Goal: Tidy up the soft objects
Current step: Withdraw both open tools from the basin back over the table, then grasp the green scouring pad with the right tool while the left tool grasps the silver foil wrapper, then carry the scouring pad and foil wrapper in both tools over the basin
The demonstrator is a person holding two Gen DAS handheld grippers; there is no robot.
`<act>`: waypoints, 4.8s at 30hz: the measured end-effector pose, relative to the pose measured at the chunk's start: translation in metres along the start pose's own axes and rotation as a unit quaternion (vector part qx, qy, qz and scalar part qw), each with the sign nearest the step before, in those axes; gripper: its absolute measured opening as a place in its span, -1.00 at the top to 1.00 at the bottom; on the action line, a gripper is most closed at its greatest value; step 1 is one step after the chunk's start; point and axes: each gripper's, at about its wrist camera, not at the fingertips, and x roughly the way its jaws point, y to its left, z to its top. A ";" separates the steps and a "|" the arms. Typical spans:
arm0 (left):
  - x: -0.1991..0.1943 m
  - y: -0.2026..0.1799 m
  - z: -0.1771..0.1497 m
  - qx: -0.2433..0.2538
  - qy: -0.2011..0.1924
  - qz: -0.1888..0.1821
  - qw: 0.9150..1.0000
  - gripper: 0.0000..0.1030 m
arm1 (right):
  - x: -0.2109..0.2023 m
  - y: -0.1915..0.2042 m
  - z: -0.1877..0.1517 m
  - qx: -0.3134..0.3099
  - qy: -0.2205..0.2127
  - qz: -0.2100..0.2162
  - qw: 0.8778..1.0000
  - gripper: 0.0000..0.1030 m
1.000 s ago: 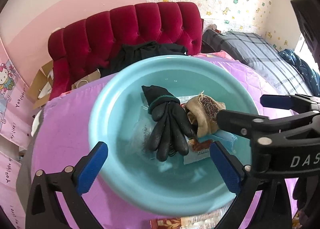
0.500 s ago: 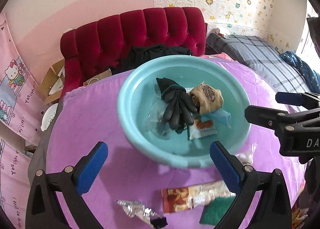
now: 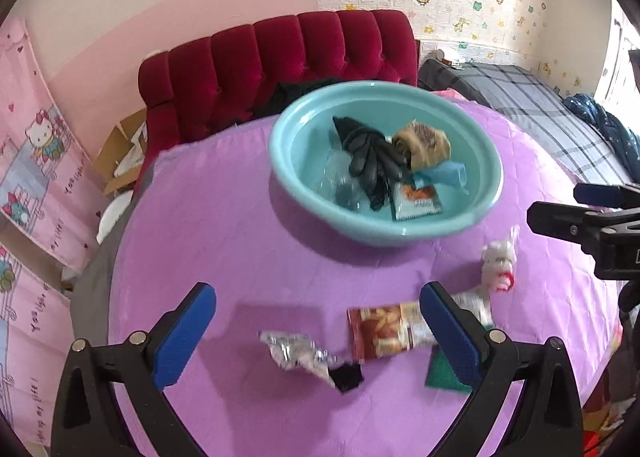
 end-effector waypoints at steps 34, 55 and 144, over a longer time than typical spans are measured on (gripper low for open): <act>0.034 0.013 -0.097 -0.030 0.044 -0.014 0.998 -1.00 | 0.079 0.040 -0.108 -0.006 0.092 -0.013 0.996 -1.00; 0.049 0.021 -0.096 -0.064 0.051 -0.016 0.997 -1.00 | 0.104 0.060 -0.122 -0.029 0.093 0.005 0.995 0.90; -0.021 -0.058 0.017 -0.039 0.004 -0.109 0.993 0.58 | -0.021 0.006 -0.005 -0.085 0.002 0.080 0.993 0.88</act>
